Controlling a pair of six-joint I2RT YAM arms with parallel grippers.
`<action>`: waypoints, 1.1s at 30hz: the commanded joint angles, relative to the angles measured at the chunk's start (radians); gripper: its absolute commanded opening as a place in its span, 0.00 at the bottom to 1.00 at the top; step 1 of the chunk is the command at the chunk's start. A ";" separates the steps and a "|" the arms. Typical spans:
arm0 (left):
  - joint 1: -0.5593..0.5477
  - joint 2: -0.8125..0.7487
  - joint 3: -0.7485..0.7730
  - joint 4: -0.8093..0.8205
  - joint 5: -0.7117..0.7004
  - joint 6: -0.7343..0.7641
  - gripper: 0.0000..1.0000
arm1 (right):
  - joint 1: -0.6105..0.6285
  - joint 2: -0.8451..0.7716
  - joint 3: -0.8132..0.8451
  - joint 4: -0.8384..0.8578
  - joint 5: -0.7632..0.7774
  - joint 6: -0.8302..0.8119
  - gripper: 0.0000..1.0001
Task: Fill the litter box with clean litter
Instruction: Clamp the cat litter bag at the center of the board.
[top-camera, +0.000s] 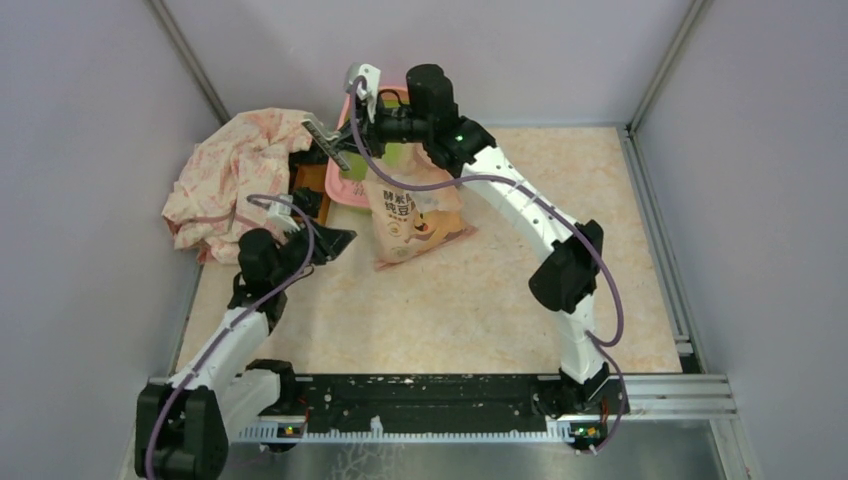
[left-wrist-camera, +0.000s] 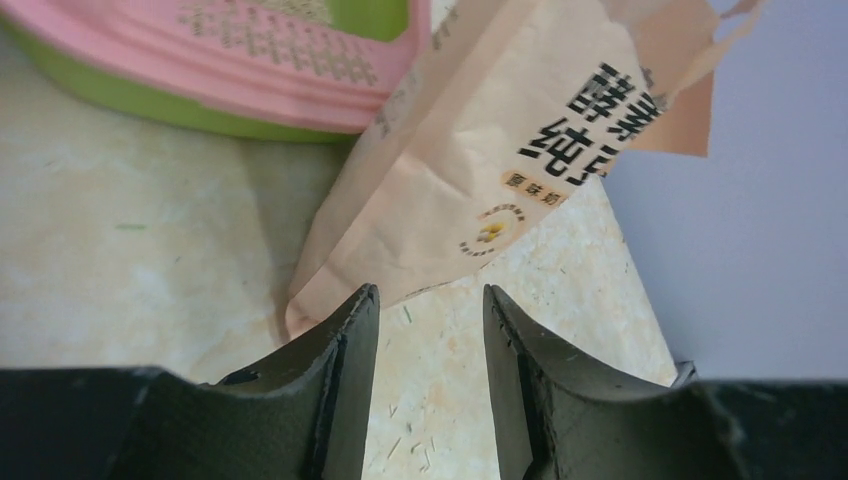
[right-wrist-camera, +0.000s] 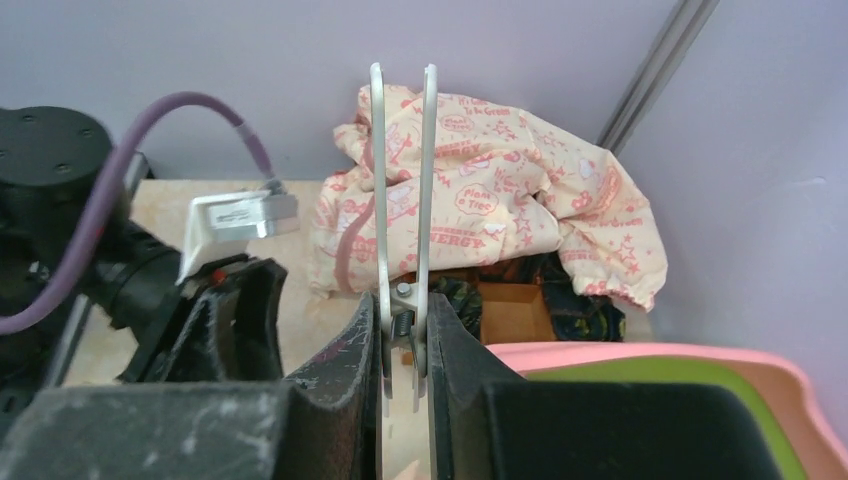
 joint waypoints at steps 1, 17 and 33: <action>-0.149 0.075 -0.046 0.363 -0.188 0.079 0.48 | -0.018 0.068 0.148 -0.086 -0.065 -0.152 0.00; -0.170 0.416 -0.053 0.760 -0.221 0.199 0.47 | -0.176 0.049 0.049 0.046 -0.242 -0.153 0.00; -0.163 0.721 0.082 1.054 -0.027 0.165 0.48 | -0.288 0.077 0.027 0.634 -0.551 0.417 0.00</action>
